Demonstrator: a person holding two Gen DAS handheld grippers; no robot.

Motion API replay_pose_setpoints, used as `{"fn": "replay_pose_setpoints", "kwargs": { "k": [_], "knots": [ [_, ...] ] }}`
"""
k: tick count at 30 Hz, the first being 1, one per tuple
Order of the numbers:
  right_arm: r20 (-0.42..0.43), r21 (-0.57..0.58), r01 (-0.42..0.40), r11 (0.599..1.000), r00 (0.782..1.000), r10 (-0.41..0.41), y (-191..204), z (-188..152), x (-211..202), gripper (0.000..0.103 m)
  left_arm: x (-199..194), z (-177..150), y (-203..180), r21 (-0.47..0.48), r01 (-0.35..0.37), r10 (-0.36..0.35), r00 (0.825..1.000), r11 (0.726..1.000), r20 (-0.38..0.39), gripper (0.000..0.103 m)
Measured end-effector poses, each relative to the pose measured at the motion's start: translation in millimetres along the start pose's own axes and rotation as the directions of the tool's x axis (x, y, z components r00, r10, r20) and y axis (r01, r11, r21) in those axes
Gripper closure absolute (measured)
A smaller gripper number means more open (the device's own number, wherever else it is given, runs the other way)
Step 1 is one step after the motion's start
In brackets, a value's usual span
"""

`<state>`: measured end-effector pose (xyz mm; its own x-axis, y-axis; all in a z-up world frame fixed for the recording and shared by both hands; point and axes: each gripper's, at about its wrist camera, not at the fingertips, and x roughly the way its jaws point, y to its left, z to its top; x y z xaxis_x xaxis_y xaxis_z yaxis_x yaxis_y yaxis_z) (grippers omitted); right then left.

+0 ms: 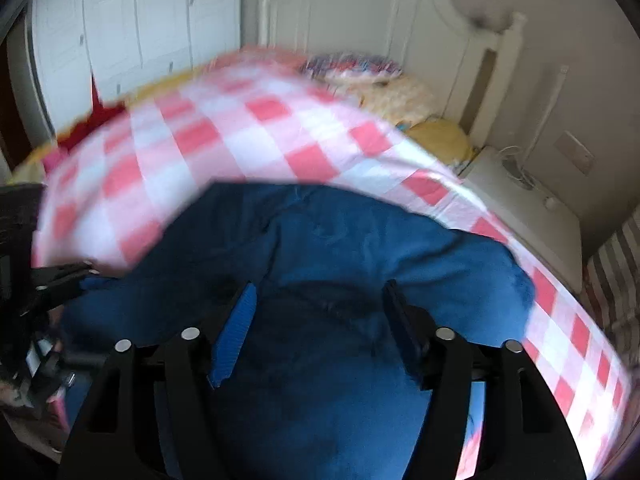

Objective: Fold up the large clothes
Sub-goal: 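Grasp the folded jacket bundle with both tools and lift it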

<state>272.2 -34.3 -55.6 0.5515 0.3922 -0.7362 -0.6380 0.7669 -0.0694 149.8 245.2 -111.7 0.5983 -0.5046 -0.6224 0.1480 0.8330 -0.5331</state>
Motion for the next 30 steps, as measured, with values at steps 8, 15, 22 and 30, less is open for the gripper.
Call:
{"fn": "replay_pose_setpoints", "kwargs": {
  "k": [8, 15, 22, 30],
  "knots": [
    [0.149, 0.43, -0.109, 0.896, 0.988, 0.048, -68, -97, -81, 0.004, -31, 51, 36, -0.194, 0.219, -0.216, 0.976, 0.956, 0.037, 0.003],
    [0.14, 0.703, -0.273, 0.657, 0.959, 0.248, -93, -179, -55, 0.004, 47, 49, 34, -0.162, 0.104, -0.145, 0.953, 0.981, -0.266, 0.002],
    [0.164, 0.689, -0.364, 0.627, 0.921, 0.354, -84, -170, -39, 0.004, 50, 45, 44, -0.173, 0.145, -0.191, 0.937, 0.974, -0.293, 0.002],
    [0.142, 0.639, -0.444, 0.628, 0.87, 0.472, -56, -156, -23, 0.004, 62, 44, 36, -0.167, 0.216, -0.261, 0.906, 0.962, -0.333, 0.002]
  ]
}}
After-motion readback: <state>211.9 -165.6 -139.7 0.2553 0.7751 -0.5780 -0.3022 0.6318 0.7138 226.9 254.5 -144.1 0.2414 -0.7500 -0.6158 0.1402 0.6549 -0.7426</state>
